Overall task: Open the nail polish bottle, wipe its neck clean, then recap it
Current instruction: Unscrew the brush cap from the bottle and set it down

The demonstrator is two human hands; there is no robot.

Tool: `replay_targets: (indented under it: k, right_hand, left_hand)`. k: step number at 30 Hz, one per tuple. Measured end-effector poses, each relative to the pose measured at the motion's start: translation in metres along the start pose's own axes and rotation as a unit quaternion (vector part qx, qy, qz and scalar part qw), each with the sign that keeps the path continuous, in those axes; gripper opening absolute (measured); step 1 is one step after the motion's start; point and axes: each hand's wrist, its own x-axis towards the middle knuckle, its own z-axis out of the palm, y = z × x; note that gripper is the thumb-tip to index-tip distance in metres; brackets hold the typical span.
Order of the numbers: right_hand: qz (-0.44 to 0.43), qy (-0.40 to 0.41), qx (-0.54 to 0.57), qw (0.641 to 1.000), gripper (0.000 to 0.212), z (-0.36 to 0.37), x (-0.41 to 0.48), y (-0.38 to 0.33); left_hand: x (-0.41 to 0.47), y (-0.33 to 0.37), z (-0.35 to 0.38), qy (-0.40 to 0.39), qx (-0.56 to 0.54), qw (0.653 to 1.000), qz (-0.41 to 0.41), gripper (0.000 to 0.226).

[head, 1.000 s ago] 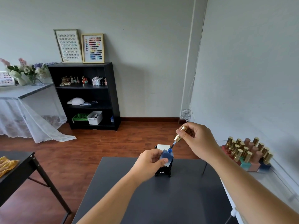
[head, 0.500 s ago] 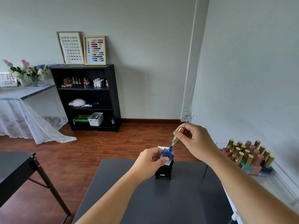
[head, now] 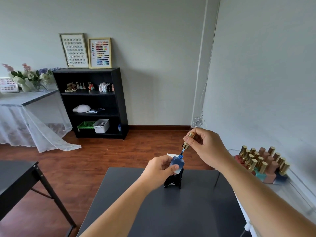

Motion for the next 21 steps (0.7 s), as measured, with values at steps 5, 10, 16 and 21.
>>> replay_targets:
  k: [5,10,16,21]
  right_hand:
    - [0.004,0.014,0.003,1.000,0.015,-0.0021,0.0009,0.0023]
    - [0.003,-0.007,-0.006,1.000,0.014,0.0001,-0.0011,0.0005]
    - [0.002,-0.012,-0.008,1.000,0.012,0.0017,-0.0025,0.0006]
    - [-0.001,-0.001,-0.002,1.000,0.010,-0.0002,-0.0001,0.0009]
  left_hand:
    - [-0.0010,-0.0023,-0.0002,0.001,-0.009,1.000,-0.004,0.017]
    - [-0.0001,-0.0022,0.0017,-0.006,-0.033,0.999,0.001,0.016]
    - [-0.0008,0.0002,0.0025,-0.015,-0.071,0.997,0.006,0.015]
    - [-0.0014,0.0023,0.0014,-0.019,-0.091,0.996,0.004,0.016]
